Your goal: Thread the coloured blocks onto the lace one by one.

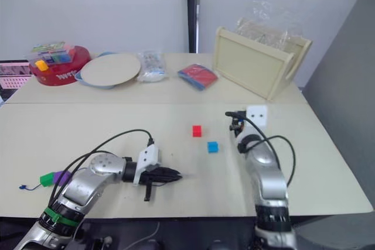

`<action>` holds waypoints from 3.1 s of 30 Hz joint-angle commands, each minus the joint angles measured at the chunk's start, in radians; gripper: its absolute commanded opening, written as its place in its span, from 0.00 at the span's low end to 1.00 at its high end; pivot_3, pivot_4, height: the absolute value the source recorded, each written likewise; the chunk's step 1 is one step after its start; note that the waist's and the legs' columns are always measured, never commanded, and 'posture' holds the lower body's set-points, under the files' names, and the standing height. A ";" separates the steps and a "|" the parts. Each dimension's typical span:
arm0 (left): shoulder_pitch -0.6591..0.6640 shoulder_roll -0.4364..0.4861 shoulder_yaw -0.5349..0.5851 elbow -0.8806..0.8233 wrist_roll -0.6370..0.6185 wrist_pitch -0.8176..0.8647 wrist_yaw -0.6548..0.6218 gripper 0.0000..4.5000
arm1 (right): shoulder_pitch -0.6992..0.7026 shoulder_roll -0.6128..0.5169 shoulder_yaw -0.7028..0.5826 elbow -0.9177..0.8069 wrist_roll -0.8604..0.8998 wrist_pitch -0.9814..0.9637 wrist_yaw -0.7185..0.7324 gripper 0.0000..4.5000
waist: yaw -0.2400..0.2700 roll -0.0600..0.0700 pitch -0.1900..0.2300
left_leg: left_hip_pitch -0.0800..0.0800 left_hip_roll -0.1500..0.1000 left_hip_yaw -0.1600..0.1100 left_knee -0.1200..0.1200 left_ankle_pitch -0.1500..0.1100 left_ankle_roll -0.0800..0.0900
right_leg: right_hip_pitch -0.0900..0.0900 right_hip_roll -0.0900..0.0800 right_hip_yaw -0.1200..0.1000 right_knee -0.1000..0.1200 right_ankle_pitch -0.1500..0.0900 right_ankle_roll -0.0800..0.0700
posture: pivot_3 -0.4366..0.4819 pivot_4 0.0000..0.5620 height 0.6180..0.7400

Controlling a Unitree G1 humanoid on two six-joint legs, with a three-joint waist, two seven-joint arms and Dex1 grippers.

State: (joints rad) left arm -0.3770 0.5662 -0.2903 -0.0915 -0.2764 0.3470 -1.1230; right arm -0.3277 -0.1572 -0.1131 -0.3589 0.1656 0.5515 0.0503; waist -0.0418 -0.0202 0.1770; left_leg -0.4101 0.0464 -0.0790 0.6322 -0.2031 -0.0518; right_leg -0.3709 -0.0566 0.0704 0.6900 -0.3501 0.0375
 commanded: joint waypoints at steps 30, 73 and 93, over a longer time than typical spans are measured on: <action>-0.034 -0.020 0.017 0.025 -0.003 -0.014 -0.032 0.00 | 0.370 -0.012 0.155 -0.461 0.163 0.314 0.104 0.99 | 0.002 -0.001 0.000 | 0.001 -0.001 0.000 0.000 0.000 0.000 | 0.002 -0.001 0.000 -0.001 0.000 0.000 | 0.48 0.27 1.00; -0.037 0.124 -0.050 -0.250 0.028 0.317 0.106 0.00 | -0.030 -0.442 0.410 0.237 0.029 -0.229 1.052 0.29 | -0.005 -0.001 0.000 | 0.006 0.000 0.000 0.002 0.000 0.001 | 0.009 0.000 -0.001 -0.005 0.000 0.001 | 0.48 0.27 1.00; -0.117 0.081 -0.120 -0.167 0.085 0.283 0.078 0.00 | -0.034 -0.420 0.443 0.144 0.005 -0.138 0.982 0.29 | 0.004 -0.001 0.000 | 0.005 -0.001 -0.001 0.002 0.000 0.001 | 0.009 -0.001 -0.001 -0.006 0.000 0.002 | 0.48 0.27 1.00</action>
State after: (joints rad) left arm -0.4754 0.6600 -0.3970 -0.2434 -0.1909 0.6527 -1.0381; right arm -0.3480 -0.5805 0.3298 -0.1772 0.1709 0.4114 1.0394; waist -0.0382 -0.0208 0.1773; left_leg -0.4050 0.0453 -0.0796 0.6347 -0.2035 -0.0512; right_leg -0.3616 -0.0574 0.0691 0.6839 -0.3497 0.0392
